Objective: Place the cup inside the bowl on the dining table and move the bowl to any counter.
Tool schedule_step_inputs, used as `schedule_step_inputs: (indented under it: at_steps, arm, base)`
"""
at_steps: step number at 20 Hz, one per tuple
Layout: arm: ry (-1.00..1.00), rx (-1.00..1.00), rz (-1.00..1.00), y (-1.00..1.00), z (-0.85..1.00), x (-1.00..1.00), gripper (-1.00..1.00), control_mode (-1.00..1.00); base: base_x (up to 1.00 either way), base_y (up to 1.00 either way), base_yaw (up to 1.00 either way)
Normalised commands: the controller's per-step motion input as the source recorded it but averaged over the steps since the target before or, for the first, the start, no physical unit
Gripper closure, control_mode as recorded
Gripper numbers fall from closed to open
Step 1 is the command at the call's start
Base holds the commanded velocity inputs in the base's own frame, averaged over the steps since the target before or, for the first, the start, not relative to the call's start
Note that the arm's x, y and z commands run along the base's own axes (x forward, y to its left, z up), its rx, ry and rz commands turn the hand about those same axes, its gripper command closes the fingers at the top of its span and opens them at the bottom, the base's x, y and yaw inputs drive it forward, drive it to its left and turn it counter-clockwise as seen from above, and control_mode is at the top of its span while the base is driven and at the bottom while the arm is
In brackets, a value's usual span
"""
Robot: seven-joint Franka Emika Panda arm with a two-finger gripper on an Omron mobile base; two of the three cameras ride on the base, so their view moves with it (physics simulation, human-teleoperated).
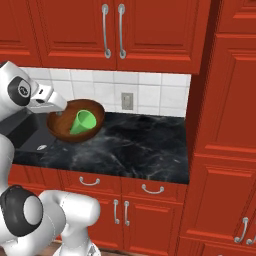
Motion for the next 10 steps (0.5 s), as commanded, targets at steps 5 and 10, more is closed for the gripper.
schedule_step_inputs:
  at_steps: [5, 10]
  arm:
    - [0.00, 0.00, 0.00, 0.00, 0.00, 0.00, 1.00, -1.00]
    - [0.00, 0.02, 0.00, 0.00, -0.19, 0.00, 1.00, -1.00]
  base:
    - [0.00, 0.00, 0.00]
    - [0.00, 0.00, 0.00]
